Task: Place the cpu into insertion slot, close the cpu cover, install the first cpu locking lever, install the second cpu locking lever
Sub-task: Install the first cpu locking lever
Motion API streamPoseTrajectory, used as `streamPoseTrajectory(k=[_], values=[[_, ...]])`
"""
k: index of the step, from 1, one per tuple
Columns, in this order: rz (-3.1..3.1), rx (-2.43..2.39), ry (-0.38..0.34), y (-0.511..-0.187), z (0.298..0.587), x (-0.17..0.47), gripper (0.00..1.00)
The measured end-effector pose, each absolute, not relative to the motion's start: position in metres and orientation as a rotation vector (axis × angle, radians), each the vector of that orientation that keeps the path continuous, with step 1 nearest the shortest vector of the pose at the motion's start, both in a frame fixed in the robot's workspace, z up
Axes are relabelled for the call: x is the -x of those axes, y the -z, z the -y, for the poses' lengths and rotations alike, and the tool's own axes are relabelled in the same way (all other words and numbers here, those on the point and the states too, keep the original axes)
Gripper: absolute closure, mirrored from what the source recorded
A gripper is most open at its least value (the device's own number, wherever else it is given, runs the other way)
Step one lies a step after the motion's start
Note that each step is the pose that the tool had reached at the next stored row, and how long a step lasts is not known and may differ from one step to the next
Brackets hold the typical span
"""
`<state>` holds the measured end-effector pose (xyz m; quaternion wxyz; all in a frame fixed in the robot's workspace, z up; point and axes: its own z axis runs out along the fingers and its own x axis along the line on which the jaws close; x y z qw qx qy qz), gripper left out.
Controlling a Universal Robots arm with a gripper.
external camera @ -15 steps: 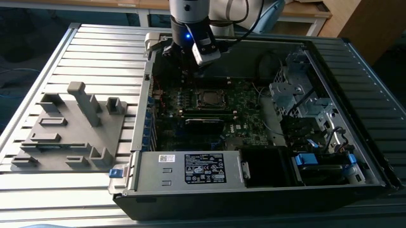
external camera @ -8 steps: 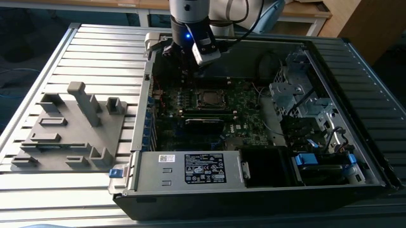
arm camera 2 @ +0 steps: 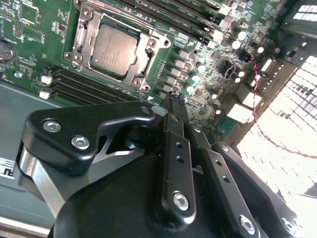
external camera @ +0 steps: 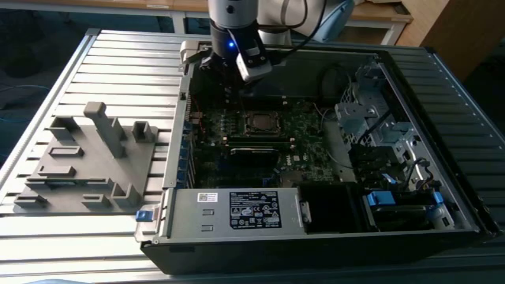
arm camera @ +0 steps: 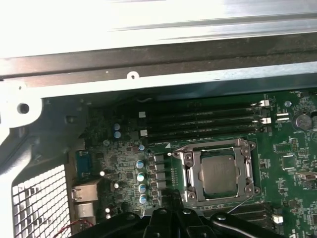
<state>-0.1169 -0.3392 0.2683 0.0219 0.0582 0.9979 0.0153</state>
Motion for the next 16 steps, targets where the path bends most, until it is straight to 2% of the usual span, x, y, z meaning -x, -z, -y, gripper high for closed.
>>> streamPoseTrajectory(k=[16], values=[[-3.092, -0.18, -0.047, -0.271, 0.3392, 0.119, 0.89]])
